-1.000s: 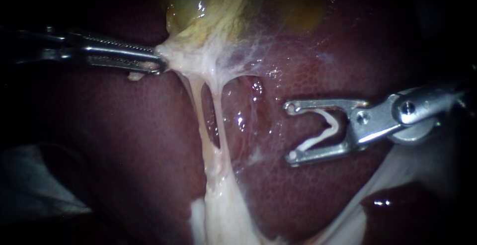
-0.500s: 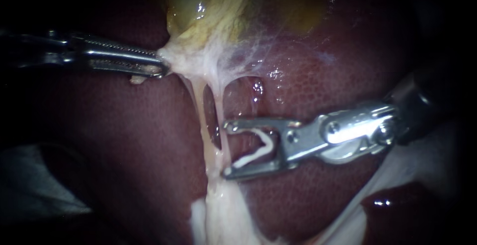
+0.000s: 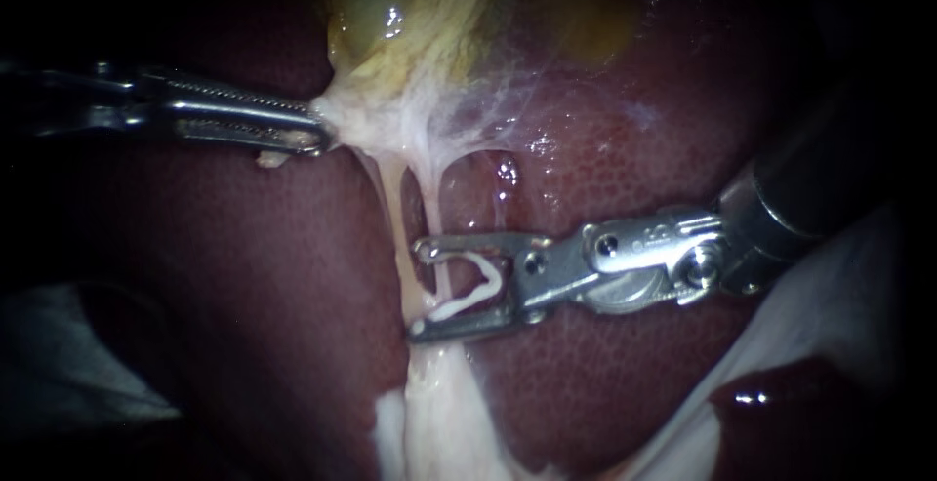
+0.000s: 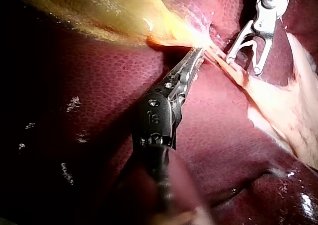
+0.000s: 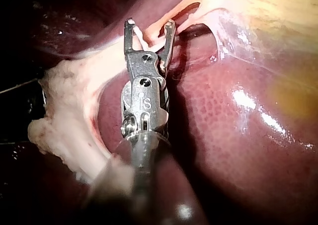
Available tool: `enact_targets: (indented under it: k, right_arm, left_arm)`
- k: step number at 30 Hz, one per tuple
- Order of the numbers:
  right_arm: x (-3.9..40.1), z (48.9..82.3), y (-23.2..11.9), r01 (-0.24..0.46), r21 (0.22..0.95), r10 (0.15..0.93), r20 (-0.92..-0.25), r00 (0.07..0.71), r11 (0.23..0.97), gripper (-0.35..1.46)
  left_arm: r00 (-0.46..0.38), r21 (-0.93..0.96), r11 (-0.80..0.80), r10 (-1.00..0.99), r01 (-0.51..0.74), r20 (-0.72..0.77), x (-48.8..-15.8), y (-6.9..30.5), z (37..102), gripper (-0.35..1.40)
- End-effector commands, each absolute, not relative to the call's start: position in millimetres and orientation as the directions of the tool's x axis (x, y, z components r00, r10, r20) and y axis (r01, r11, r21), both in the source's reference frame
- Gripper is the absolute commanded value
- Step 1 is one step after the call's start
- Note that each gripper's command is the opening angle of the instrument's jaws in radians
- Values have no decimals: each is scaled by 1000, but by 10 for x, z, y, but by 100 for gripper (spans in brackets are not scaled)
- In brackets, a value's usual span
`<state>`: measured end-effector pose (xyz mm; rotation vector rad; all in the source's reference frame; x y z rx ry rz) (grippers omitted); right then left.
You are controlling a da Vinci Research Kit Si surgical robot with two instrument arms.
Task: Clipping first clip left tube
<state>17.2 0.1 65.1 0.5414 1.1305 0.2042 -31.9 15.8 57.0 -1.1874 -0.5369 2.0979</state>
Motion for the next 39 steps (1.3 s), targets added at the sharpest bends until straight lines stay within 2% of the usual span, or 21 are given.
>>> enact_targets:
  k: [1,18,24,33,39]
  right_arm:
    - [172,654,0,117,512,424,-800,425,851,49]
    - [193,679,-2,164,541,435,-792,429,825,49]
    - [203,678,-2,206,567,466,-797,384,798,48]
    - [220,678,-2,245,582,488,-798,354,775,47]
    - [224,667,-10,262,579,486,-804,342,772,47]
  left_arm:
    - [-370,-628,-698,715,-343,-593,-319,158,569,-35]
    - [-370,-628,-697,716,-346,-592,-322,156,565,-35]
    - [-370,-628,-697,716,-346,-592,-322,156,565,-35]
    - [-369,-628,-697,717,-347,-592,-323,156,565,-35]
    - [-369,-628,-697,717,-347,-592,-323,156,565,-35]
